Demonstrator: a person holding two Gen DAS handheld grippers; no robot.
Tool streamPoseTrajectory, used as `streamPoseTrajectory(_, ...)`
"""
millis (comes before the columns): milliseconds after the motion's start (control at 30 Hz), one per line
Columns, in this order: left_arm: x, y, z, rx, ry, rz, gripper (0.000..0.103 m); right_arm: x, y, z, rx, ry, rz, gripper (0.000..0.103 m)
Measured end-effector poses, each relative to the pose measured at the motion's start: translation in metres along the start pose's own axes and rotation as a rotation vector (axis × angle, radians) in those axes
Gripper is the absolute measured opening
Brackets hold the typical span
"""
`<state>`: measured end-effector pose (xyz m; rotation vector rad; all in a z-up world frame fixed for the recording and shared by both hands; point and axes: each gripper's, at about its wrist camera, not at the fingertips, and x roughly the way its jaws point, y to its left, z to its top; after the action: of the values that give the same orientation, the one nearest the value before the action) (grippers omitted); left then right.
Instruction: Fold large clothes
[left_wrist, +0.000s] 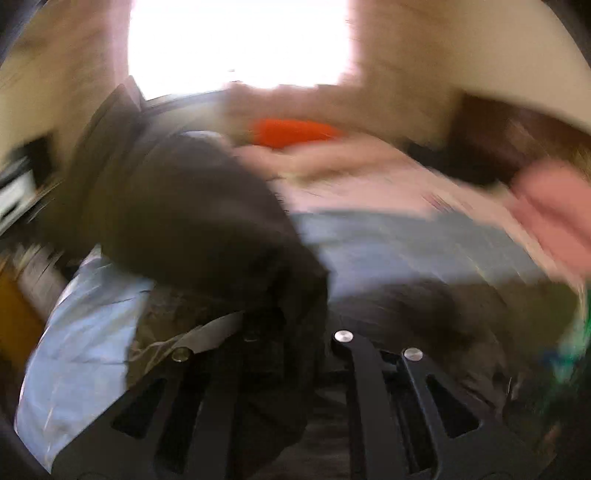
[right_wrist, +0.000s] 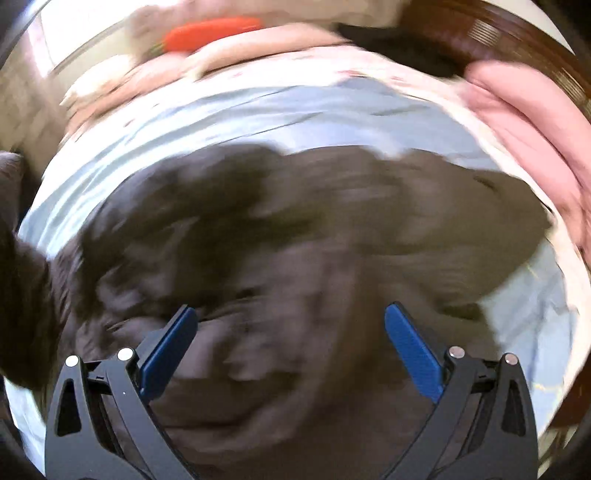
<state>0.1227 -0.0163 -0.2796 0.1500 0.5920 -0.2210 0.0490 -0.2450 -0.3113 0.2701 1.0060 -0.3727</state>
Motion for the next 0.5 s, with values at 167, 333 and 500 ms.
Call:
streamPoseTrajectory(167,0.054,-0.112,-0.065,0.212,0.206,-0.143,0.013,-0.014,-0.078,0.001,0.134,-0.047,-0.146,0.102)
streamPoseTrajectory(333,0.050,-0.108,-0.073,0.164,0.272,-0.209,0.021,-0.018,-0.114,-0.011,0.237,-0.056,-0.202,0.102)
streamPoseTrajectory(500,-0.002,-0.065,-0.028,0.080,0.234,-0.348,0.072,-0.016,-0.091,-0.004,0.199,-0.047,-0.152,0.102)
